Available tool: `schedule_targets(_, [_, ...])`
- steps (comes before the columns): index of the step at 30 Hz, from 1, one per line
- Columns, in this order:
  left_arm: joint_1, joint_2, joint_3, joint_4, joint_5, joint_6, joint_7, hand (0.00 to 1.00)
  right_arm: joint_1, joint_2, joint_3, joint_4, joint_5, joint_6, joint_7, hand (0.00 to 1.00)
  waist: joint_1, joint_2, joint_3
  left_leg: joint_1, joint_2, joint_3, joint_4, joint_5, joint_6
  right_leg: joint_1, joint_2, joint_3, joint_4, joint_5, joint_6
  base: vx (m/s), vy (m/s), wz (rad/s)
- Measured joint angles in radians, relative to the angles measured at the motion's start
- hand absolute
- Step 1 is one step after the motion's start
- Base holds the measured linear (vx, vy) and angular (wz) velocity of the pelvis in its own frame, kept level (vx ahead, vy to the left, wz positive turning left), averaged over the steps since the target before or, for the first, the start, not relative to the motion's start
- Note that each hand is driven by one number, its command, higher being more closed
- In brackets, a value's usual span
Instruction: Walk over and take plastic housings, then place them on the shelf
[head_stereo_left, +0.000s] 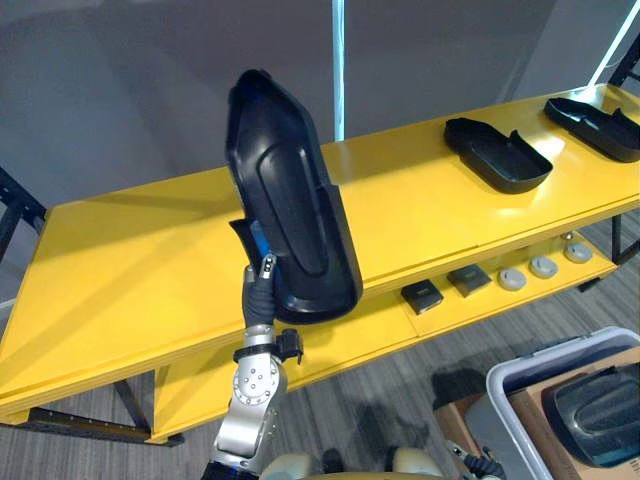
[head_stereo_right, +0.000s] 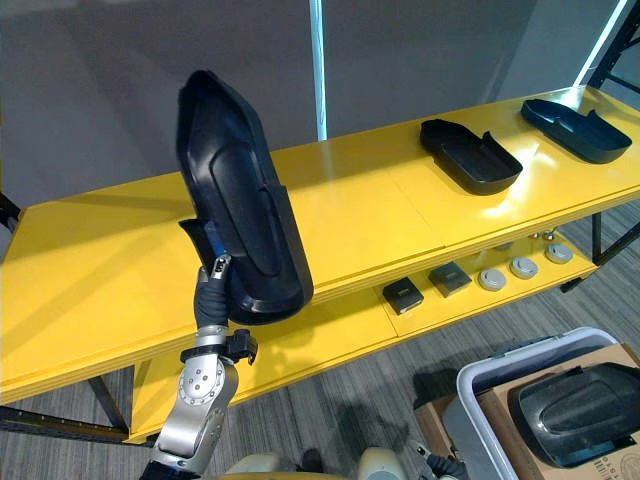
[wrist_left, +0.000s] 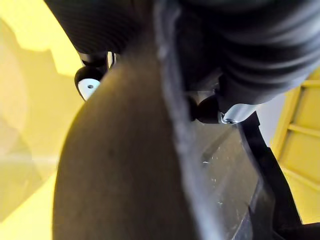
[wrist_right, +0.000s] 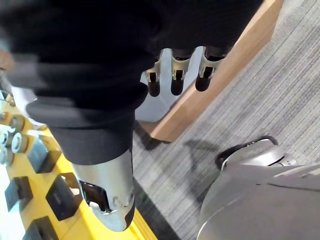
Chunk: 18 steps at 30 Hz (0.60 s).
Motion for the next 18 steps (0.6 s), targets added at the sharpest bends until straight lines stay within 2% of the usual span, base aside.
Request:
schedule_targets(2, [0.000,0.005,0.000,0.006,0.000,0.000,-0.007,1.00,-0.001,0.002,0.001,0.003,-0.001,-0.001,0.001,0.00,-0.005,0.001,-0.001,0.022,0.002,0.000,-0.030,0.013,-0.019,0.023,-0.001,0.001,-0.034,0.012,-0.008,0.08,-0.042,-0.04])
schedule_targets(5, [0.000,0.008,-0.001,0.010,0.000,0.004,-0.008,1.00,-0.001,0.004,0.000,0.023,-0.001,-0.001,0.001,0.00,-0.014,0.006,-0.005,0.035,0.017,0.001,-0.050,0.015,-0.021,0.040,0.014,0.001,-0.068,0.029,-0.018,0.03,-0.046,-0.05])
schedule_targets(6, [-0.001,0.008,-0.001,0.013,0.000,0.006,-0.008,1.00,-0.001,0.005,-0.001,0.027,-0.001,-0.001,0.001,0.00,-0.014,0.005,-0.006,0.040,0.018,0.002,-0.062,0.026,-0.033,0.045,0.015,0.002,-0.078,0.035,-0.019,0.01,-0.061,-0.06])
schedule_targets(10, [-0.046,0.008,-0.006,0.085,0.003,0.018,0.000,1.00,0.008,0.002,-0.003,0.033,-0.001,-0.001,0.001,0.00,-0.018,0.011,-0.012,0.064,0.022,0.000,-0.119,0.074,-0.040,0.056,0.023,-0.001,-0.108,0.058,-0.028,-0.04,-0.071,0.01])
schedule_targets(12, [-0.100,0.007,-0.006,0.153,0.021,0.027,0.023,1.00,0.008,0.001,-0.003,0.034,-0.003,-0.001,0.001,0.00,-0.020,0.014,-0.014,0.073,0.031,-0.003,-0.146,0.093,-0.049,0.055,0.032,-0.006,-0.112,0.070,-0.037,-0.09,-0.067,0.03])
schedule_targets(15, [-0.174,0.007,0.002,0.256,0.025,0.046,0.059,1.00,0.007,0.000,-0.002,0.033,-0.017,-0.002,0.001,0.00,-0.040,0.017,-0.017,0.088,0.045,-0.005,-0.191,0.118,-0.056,0.053,0.049,-0.011,-0.137,0.092,-0.048,-0.15,-0.069,0.01])
schedule_targets(18, [-0.271,0.015,0.025,0.375,0.035,0.072,0.105,1.00,0.016,0.001,0.002,0.031,-0.030,-0.002,0.001,0.00,-0.057,0.015,-0.016,0.086,0.057,-0.003,-0.230,0.138,-0.087,0.052,0.061,-0.022,-0.182,0.119,-0.055,-0.16,-0.062,-0.05])
